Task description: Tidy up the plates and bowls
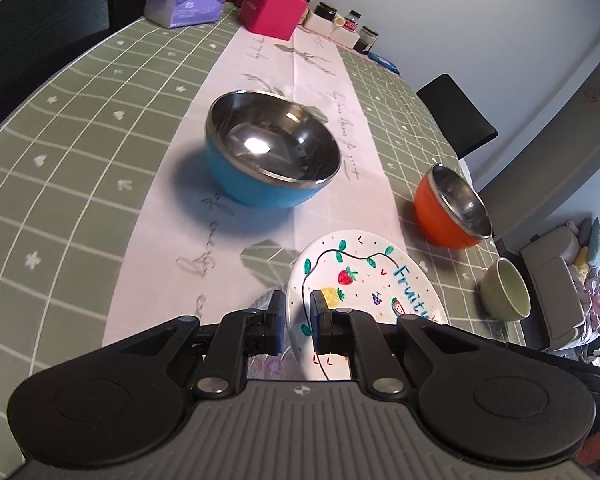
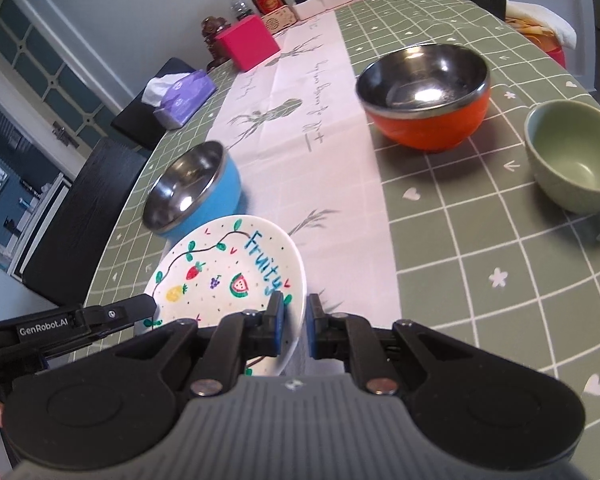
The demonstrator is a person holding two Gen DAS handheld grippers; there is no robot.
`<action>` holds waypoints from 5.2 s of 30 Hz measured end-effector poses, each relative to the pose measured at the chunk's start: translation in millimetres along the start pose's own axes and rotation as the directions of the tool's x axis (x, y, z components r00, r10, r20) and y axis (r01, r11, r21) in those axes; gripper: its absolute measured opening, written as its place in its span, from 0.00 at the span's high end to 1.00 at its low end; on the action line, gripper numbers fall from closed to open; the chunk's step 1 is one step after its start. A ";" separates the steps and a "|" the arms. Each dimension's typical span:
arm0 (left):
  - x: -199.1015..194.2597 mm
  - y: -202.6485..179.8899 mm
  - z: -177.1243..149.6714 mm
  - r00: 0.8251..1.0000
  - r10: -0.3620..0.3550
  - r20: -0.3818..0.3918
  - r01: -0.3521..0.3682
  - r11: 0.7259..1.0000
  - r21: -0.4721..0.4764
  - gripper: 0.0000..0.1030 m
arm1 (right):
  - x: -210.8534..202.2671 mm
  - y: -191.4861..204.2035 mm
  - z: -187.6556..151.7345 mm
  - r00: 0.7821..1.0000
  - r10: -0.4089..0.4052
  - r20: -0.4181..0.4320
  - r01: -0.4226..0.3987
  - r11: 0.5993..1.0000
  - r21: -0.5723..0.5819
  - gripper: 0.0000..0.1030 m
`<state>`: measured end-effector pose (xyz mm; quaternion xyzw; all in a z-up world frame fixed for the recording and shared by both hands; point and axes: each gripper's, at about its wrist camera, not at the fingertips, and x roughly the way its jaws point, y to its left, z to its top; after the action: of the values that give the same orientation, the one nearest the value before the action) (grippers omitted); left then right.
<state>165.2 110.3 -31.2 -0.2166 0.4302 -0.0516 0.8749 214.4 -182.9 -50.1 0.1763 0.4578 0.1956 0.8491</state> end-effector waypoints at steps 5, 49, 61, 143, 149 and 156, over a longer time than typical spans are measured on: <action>-2.4 7.9 -11.6 0.999 0.015 -0.030 -0.016 1.000 -0.009 0.87 | -1.7 5.7 -12.5 1.000 -0.001 -0.014 0.000 0.999 -0.036 0.91; 0.9 7.2 -20.2 0.992 0.119 -0.038 -0.116 0.991 0.068 0.85 | 13.1 20.9 -22.5 0.997 -0.053 -0.054 0.046 0.990 -0.137 0.87; -5.3 0.2 -14.4 0.995 0.096 0.023 -0.098 0.989 0.109 0.56 | 7.7 15.8 -17.8 0.999 -0.032 -0.035 0.029 0.996 -0.086 0.67; 14.4 -84.9 -0.4 0.997 -0.061 -0.049 0.066 0.993 0.101 0.78 | -50.9 -22.9 23.3 0.999 -0.026 0.046 0.020 0.994 0.110 0.86; 24.4 -101.2 -28.4 0.984 -0.105 -0.143 0.121 0.987 0.109 0.78 | -76.3 -55.7 -0.5 0.997 -0.042 0.058 0.034 0.989 0.141 0.87; 41.2 -110.9 -46.8 0.970 -0.121 -0.212 0.143 0.986 0.090 0.78 | -78.6 -82.2 -11.3 0.996 -0.087 0.021 0.081 0.976 0.203 0.88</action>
<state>165.3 -16.7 -39.4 -0.1919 0.4997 -0.1545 0.8304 179.2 -291.2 -39.6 0.2448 0.4696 0.1096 0.8411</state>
